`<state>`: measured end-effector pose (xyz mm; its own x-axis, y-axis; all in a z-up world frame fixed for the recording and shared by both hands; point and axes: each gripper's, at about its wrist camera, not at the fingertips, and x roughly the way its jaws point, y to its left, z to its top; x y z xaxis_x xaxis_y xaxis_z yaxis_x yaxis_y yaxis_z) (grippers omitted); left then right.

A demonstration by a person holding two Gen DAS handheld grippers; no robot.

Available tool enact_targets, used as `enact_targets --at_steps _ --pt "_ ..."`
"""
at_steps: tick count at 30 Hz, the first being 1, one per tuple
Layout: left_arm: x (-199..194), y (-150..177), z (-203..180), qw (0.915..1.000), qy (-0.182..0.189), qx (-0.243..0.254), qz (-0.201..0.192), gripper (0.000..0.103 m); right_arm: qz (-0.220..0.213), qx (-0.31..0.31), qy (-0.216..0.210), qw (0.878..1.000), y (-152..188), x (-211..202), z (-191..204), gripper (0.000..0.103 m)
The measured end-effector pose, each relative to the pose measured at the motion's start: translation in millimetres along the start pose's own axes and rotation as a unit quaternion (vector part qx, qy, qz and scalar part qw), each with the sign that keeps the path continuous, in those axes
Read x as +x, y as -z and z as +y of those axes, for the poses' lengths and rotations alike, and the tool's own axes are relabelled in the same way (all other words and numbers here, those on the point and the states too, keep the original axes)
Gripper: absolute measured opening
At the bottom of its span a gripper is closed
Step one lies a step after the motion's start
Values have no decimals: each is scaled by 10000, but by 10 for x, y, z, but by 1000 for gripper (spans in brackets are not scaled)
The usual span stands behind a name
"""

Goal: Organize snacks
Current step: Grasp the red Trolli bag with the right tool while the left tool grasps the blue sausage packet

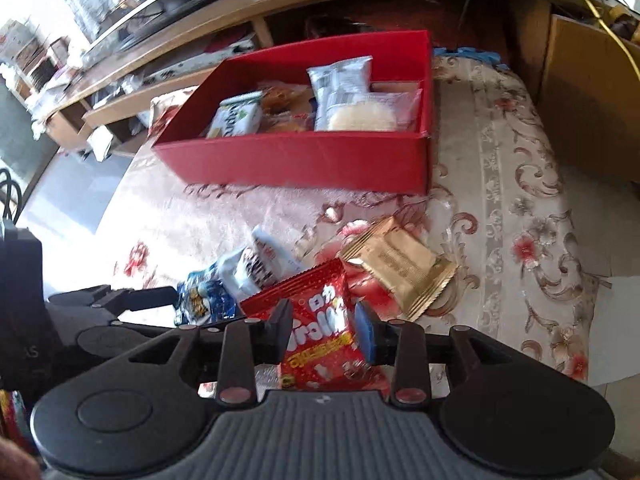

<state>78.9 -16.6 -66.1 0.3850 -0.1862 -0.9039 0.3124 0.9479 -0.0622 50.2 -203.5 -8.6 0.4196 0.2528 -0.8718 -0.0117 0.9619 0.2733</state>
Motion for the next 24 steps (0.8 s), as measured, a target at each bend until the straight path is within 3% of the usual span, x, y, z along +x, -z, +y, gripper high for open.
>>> enact_targets --at_steps 3,11,16,24 --pt "-89 121 78 9997 -87 215 45 84 103 -121 -1 9999 51 38 47 46" --pt "-171 113 298 9995 211 -247 -59 87 330 -207 37 9992 201 139 182 50" --pt "-48 20 142 9991 -143 374 -123 89 419 -538 172 9975 243 280 292 55" --pt "67 -20 173 9979 -99 633 6 103 351 -712 104 9968 222 319 308 62"
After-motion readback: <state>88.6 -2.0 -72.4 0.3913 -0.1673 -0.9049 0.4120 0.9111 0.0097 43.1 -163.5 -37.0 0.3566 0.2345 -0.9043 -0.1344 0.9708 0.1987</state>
